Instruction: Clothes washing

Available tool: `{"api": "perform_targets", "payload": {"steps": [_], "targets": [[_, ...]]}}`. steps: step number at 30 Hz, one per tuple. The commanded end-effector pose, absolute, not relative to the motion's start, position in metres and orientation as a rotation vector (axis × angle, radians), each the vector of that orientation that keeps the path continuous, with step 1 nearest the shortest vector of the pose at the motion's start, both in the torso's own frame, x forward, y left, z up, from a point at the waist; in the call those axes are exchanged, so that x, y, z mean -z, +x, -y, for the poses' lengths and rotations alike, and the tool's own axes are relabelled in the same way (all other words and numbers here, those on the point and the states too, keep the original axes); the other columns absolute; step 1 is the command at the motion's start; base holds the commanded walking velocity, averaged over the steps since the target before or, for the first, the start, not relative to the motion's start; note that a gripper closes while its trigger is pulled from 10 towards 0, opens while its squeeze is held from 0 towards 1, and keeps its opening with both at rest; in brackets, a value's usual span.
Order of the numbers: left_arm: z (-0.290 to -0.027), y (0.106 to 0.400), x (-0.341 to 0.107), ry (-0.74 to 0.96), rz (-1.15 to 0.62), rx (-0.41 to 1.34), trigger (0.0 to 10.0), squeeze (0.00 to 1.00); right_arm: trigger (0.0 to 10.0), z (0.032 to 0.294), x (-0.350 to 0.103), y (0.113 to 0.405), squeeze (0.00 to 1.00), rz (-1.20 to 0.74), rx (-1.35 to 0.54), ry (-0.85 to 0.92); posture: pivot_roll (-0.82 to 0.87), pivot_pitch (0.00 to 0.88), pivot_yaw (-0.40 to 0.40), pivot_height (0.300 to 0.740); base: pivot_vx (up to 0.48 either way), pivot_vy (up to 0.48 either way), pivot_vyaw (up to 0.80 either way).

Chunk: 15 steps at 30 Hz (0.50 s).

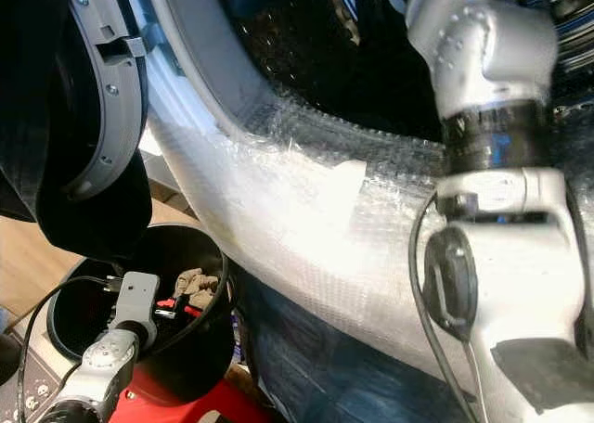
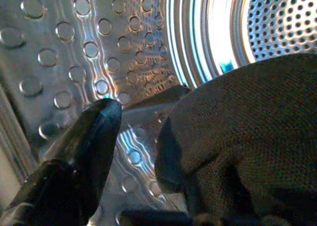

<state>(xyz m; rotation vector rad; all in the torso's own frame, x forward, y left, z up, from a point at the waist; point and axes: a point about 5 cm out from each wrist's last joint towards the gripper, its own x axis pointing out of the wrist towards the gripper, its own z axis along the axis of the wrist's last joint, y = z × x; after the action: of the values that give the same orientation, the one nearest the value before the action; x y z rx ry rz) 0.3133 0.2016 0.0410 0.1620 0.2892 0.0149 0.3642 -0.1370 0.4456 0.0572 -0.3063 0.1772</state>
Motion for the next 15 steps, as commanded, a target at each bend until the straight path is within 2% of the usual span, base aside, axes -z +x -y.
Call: {"api": "perform_targets", "payload": {"steps": [1, 8, 15], "targets": [[-0.202, 0.302, -0.025, 0.162, -0.356, -0.017, 10.0, 0.0, 10.0, 0.134, -0.449, 0.35, 0.0, 0.334, -0.179, 0.031, -0.19, 0.07, 0.077, 0.74, 0.0, 0.0, 0.0], [-0.204, 0.3, -0.024, 0.158, -0.359, -0.026, 10.0, 0.0, 10.0, 0.148, -0.426, 0.338, 0.0, 0.329, -0.099, 0.004, -0.18, 0.073, 0.078, 0.74, 0.0, 0.0, 0.0], [-0.204, 0.3, -0.023, 0.161, -0.367, -0.024, 10.0, 0.0, 10.0, 0.143, -0.415, 0.314, 0.0, 0.334, -0.192, 0.051, -0.19, 0.073, 0.082, 0.74, 0.0, 0.0, 0.0]]}}
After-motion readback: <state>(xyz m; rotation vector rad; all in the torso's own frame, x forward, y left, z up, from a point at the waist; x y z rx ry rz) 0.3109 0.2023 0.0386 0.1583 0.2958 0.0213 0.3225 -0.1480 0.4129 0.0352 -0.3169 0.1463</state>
